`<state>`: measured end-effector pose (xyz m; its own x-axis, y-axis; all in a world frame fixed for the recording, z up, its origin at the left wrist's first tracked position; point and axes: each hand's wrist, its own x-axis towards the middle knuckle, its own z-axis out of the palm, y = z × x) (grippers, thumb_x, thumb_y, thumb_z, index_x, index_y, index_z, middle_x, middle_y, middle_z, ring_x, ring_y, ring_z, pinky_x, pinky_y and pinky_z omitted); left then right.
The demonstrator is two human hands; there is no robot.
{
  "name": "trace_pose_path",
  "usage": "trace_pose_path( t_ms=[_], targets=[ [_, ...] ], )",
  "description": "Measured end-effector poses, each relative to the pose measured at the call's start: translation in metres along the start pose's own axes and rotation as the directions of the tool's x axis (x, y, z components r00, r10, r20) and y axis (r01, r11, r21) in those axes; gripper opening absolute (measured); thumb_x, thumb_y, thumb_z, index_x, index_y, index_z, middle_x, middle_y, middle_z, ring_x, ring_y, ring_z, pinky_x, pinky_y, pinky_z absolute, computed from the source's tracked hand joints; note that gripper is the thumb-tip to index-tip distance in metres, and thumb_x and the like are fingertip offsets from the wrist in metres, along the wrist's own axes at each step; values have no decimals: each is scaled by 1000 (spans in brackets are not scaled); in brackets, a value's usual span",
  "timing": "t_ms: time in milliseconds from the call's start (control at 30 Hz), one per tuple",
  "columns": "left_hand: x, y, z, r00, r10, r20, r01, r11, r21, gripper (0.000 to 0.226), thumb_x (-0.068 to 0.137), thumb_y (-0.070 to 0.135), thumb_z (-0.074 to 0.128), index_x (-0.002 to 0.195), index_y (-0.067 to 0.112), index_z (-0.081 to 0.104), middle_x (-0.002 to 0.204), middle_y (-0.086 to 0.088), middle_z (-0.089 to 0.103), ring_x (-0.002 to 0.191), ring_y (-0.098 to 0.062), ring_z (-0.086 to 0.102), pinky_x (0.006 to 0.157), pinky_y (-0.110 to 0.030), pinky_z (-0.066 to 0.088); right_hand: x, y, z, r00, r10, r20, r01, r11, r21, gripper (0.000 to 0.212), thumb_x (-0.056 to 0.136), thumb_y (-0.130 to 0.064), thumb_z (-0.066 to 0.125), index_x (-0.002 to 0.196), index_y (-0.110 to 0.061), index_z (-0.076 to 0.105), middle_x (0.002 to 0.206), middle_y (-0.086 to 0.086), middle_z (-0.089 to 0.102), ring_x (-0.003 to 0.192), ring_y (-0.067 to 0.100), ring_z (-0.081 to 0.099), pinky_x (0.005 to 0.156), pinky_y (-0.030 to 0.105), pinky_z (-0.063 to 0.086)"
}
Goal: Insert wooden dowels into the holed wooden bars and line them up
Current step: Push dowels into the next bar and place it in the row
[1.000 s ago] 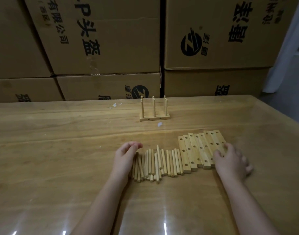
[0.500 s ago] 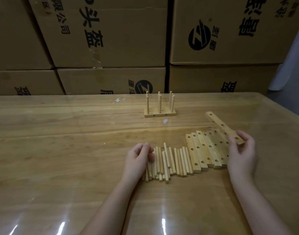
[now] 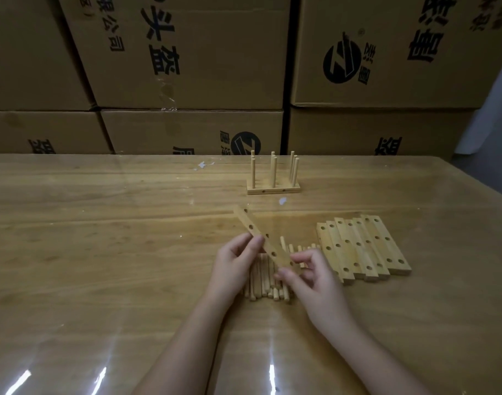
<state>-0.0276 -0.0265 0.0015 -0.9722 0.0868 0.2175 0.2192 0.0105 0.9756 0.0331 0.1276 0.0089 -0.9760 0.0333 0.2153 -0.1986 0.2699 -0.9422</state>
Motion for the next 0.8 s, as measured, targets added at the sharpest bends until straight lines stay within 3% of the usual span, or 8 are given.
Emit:
trace_pose_path(
  t_ms=[133,267,367,467,633,800],
  targets=[
    [2,4,-10,993,-120,9,119,965,-232,33,83,38,62,91,9,75,93,-14,74,87,-23,71,74,-26,55,-1,1,-2,982,-151,111,176,945,-276,26,85,-51,48,108,-39,53,99,-25,60,95,-7,57,80,16,47],
    [7,7,-13,974,-217,-67,174,902,-394,31,78,42,63,80,16,78,81,-6,74,72,-14,69,62,-24,54,5,8,-15,946,-320,49,285,751,-596,26,93,-27,52,119,-24,58,112,-18,55,109,1,48,97,28,34],
    [9,9,-12,955,-274,-112,179,835,-520,31,75,39,63,83,11,75,73,-3,72,63,-10,68,55,-22,53,7,12,-15,969,-197,150,246,677,-694,50,93,-42,47,140,-30,36,140,-20,33,129,-2,26,108,26,12],
    [9,10,-12,945,-297,-136,173,807,-564,34,78,38,61,92,8,69,67,-2,70,57,-9,65,52,-19,51,11,19,-12,960,-103,259,265,626,-734,59,93,-55,31,146,-37,14,149,-27,4,134,-9,8,113,29,-1],
    [10,11,-8,943,-304,-134,179,805,-565,31,84,34,59,94,7,68,63,-2,68,52,-8,62,49,-19,50,11,20,-11,951,-158,267,307,608,-732,47,96,-48,30,141,-34,31,145,-23,29,133,-4,25,110,25,4],
    [10,11,-8,940,-318,-124,203,813,-546,28,95,29,53,99,5,66,62,-2,66,50,-8,60,47,-19,48,10,14,-10,956,-237,174,281,559,-780,27,91,-27,50,116,-24,60,115,-11,56,110,9,51,102,32,30]
  ],
)
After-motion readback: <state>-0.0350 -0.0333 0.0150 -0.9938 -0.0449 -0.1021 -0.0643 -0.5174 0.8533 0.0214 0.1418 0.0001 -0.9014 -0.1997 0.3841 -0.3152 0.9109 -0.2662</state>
